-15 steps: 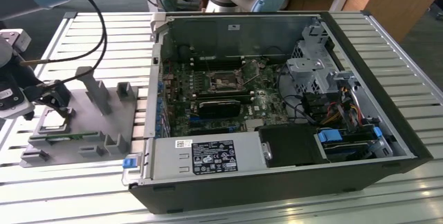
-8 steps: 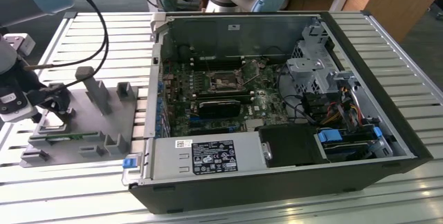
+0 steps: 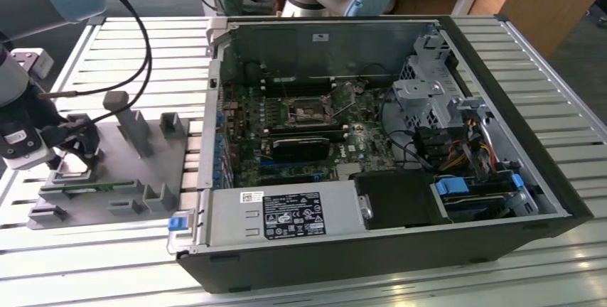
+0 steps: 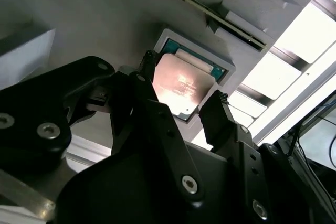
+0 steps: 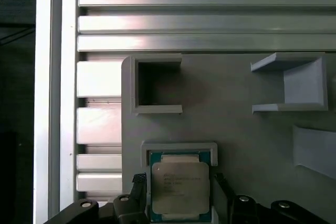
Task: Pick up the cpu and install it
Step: 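Pick up the cpu and move it towards the insertion slot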
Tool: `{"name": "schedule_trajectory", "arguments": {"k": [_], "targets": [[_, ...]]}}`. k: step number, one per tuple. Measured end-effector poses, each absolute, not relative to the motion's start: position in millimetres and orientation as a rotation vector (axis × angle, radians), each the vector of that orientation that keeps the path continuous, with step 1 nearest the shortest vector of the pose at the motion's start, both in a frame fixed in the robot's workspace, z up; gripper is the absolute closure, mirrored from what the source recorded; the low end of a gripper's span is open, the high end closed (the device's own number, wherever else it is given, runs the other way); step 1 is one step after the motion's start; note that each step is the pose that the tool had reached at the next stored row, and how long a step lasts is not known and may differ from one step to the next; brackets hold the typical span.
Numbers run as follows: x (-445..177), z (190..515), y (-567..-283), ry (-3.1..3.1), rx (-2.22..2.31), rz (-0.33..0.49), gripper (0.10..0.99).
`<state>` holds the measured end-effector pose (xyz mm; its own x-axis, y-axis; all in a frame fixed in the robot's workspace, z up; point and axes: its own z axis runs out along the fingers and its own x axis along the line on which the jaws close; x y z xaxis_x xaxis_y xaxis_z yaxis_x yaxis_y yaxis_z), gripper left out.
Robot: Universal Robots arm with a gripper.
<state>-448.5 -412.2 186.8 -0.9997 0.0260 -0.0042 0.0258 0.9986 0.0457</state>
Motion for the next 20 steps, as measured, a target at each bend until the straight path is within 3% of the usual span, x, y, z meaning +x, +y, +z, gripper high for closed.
{"name": "schedule_trajectory", "arguments": {"k": [13,15,16,20], "targets": [[-446.4,184.8,-412.2,3.136,0.033,0.075,0.467],[-446.5,184.9,-412.2,3.136,0.033,0.076,0.486],[-446.4,185.0,-412.2,3.136,0.033,0.076,0.545],[-446.4,185.1,-412.2,3.136,0.033,0.076,0.545]]}}
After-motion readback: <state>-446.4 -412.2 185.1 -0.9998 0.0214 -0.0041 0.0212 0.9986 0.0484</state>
